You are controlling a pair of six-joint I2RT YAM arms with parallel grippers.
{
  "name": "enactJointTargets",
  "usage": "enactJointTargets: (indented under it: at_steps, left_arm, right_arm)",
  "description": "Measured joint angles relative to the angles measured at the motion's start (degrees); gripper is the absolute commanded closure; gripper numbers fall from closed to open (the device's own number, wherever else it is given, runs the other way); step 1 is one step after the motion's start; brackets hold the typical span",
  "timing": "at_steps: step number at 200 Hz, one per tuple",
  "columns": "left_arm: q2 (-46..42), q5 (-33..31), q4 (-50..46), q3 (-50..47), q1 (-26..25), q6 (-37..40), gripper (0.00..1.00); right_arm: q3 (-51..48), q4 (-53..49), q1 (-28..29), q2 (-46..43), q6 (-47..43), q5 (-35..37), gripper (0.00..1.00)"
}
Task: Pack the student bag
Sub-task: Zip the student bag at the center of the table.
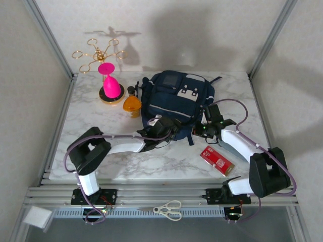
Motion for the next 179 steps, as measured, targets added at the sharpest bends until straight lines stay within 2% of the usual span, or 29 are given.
enactJointTargets:
  at_steps: [47, 91, 154, 179]
  left_arm:
    - [3.37, -2.45, -1.36, 1.42, -0.44, -3.96, 1.00]
    - [1.40, -3.17, -2.40, 0.35, -0.52, -2.29, 1.00]
    - [-14.08, -3.54, -5.97, -13.33, 1.75, 4.33, 1.00]
    - [-17.20, -1.86, -6.73, -15.43, 4.17, 8.90, 1.00]
  right_arm:
    - [0.00, -0.55, -0.50, 0.74, -0.26, 3.43, 1.00]
    - [1.27, 0.00, -4.87, 2.78, -1.53, 4.70, 1.00]
    - [8.74, 0.33, -7.41, 11.30, -4.04, 6.84, 1.00]
    - [10.75, -1.60, -7.39, 14.23, -4.31, 4.31, 1.00]
